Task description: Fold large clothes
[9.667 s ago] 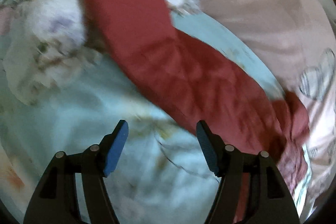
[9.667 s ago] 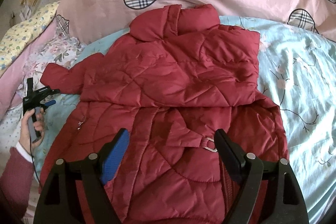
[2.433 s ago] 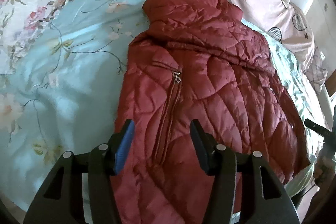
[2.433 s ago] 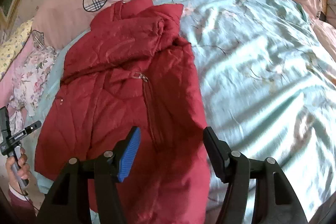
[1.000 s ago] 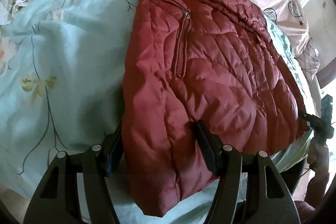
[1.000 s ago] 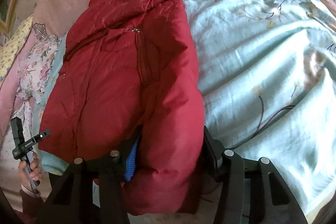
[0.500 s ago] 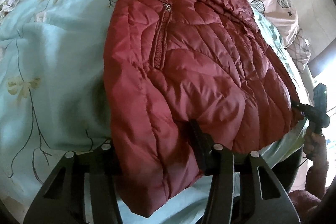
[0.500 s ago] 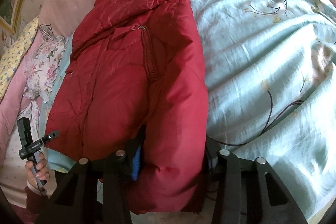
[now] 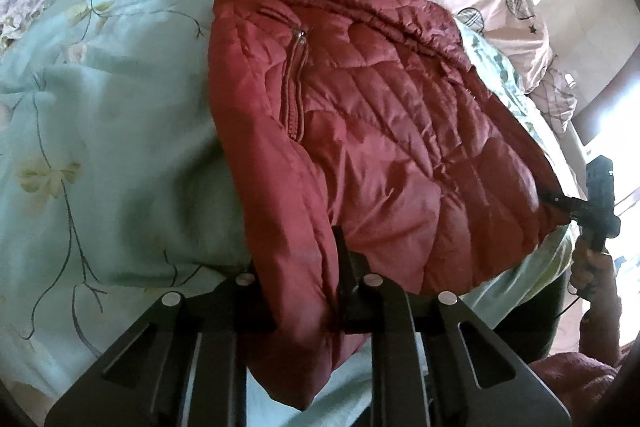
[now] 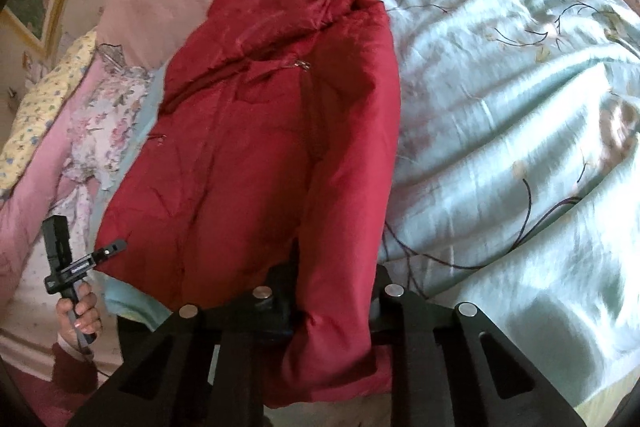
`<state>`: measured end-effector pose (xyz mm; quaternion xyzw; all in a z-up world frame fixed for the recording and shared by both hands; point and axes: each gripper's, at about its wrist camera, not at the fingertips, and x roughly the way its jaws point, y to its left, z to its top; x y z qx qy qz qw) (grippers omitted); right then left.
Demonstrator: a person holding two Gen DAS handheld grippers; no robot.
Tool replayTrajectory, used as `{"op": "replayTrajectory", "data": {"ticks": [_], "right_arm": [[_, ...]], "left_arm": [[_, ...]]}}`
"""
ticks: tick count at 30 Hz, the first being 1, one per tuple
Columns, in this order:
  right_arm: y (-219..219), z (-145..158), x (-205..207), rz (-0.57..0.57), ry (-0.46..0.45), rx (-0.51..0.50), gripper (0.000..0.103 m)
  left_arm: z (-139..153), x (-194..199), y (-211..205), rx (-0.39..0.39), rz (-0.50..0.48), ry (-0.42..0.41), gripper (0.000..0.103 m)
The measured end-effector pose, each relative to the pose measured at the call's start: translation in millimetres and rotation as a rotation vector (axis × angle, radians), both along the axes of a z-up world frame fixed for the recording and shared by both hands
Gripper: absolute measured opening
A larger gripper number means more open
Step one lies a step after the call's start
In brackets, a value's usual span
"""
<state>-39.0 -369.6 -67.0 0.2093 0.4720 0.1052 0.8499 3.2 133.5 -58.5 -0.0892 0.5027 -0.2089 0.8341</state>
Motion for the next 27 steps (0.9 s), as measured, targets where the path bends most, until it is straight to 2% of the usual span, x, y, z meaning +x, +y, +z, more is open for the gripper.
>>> {"op": "replayTrajectory", "data": {"ticks": [7,14,21,27], "right_arm": [[-10.5,19.0,-9.4,0.044,-0.077,0.121,0.018],[-17.3,46.7,-4.2,0.061,-0.185,0.214,0.018],[-22.9,69.2,17.1,0.011,-0.271,0.233,0.017],[-23.8,90.5,41.9,-0.039,-0.349,0.209,0.017]], "left_arm": [[24.7,2.1,8.3,-0.043,-0.017,-0.051,0.015],[67.0,11.1,18.1,-0.071,-0.003,-0.161,0.014],[95.9,45.2,19.4,-0.122,0.059,-0.239,0.014],[116.8,68.3,10.7,-0.115,0.111,-0.301,0.014]]}}
